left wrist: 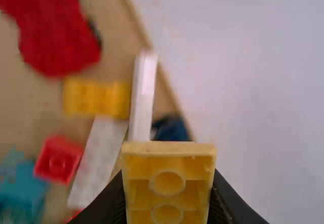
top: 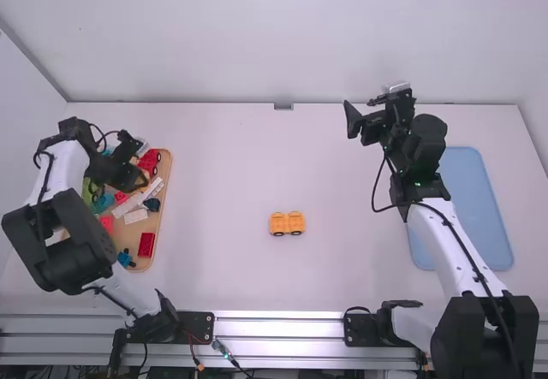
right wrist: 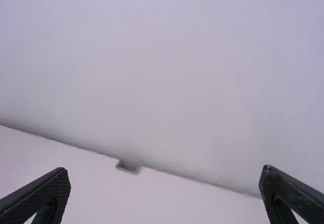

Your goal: Assemble lego blocks to make yellow taxi

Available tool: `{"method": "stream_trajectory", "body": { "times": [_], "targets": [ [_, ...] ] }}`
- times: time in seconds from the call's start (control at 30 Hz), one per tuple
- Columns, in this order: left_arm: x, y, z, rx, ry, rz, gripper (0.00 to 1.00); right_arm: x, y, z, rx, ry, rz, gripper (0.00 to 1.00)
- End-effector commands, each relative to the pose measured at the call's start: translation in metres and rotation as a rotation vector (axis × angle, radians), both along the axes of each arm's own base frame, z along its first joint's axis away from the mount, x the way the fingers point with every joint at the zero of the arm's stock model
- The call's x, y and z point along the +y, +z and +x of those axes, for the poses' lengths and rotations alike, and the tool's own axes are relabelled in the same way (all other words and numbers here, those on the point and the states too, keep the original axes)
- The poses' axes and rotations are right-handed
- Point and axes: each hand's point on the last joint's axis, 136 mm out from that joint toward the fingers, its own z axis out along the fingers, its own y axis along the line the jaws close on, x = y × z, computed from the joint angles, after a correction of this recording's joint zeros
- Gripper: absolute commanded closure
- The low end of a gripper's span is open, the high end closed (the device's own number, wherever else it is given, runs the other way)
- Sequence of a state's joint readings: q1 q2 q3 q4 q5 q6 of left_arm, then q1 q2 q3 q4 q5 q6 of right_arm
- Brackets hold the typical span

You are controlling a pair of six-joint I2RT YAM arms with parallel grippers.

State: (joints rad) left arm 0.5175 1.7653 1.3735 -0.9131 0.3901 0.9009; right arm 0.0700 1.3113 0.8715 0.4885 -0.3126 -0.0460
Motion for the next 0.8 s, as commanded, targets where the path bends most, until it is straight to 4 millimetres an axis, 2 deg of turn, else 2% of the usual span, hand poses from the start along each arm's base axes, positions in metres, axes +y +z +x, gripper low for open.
{"method": "stream_trajectory", "body": {
  "times": [0.0,0.03,0.17,0.2,0.27,0.33,0.37,0.4,0.47,0.5,0.57,0.63,0.67,0.73,0.77],
  "targets": [
    [-0.048,0.022,0.029,-0.142,-0.086,-0.197,0.93,0.023,-0.002,0.009,0.007,0.073,0.048,0.01],
    [-0.051,0.023,0.032,-0.154,-0.098,-0.199,0.93,0.026,-0.003,0.011,0.007,0.079,0.056,0.01],
    [-0.102,0.037,0.056,-0.267,-0.244,-0.265,0.93,0.061,-0.020,0.021,-0.002,0.197,0.102,0.01],
    [-0.123,0.045,0.061,-0.304,-0.298,-0.306,0.94,0.072,-0.025,0.020,-0.003,0.249,0.115,0.01],
    [-0.146,0.056,0.067,-0.361,-0.365,-0.358,0.94,0.088,-0.031,0.017,-0.005,0.346,0.126,0.01],
    [-0.181,0.074,0.071,-0.441,-0.466,-0.446,0.95,0.108,-0.036,0.009,-0.007,0.493,0.119,0.01],
    [-0.190,0.079,0.071,-0.460,-0.493,-0.471,0.96,0.112,-0.037,0.007,-0.006,0.527,0.118,0.01],
    [-0.211,0.091,0.070,-0.505,-0.560,-0.530,0.98,0.122,-0.039,0.000,-0.001,0.621,0.116,0.01],
    [-0.240,0.103,0.064,-0.558,-0.654,-0.607,0.97,0.136,-0.039,-0.012,0.002,0.775,0.108,0.04],
    [-0.244,0.104,0.064,-0.565,-0.666,-0.616,0.97,0.138,-0.040,-0.013,0.004,0.799,0.107,0.04],
    [-0.269,0.111,0.056,-0.600,-0.746,-0.674,0.96,0.147,-0.043,-0.023,-0.002,0.933,0.091,0.09],
    [-0.288,0.113,0.049,-0.603,-0.791,-0.724,0.95,0.152,-0.047,-0.030,-0.012,1.032,0.074,0.09],
    [-0.289,0.113,0.048,-0.602,-0.793,-0.728,0.96,0.152,-0.047,-0.030,-0.011,1.035,0.075,0.09],
    [-0.309,0.113,0.040,-0.594,-0.832,-0.778,0.98,0.158,-0.052,-0.032,0.008,1.095,0.084,0.09],
    [-0.311,0.113,0.039,-0.593,-0.836,-0.783,0.98,0.159,-0.053,-0.032,0.013,1.102,0.087,0.09]
  ]
}}
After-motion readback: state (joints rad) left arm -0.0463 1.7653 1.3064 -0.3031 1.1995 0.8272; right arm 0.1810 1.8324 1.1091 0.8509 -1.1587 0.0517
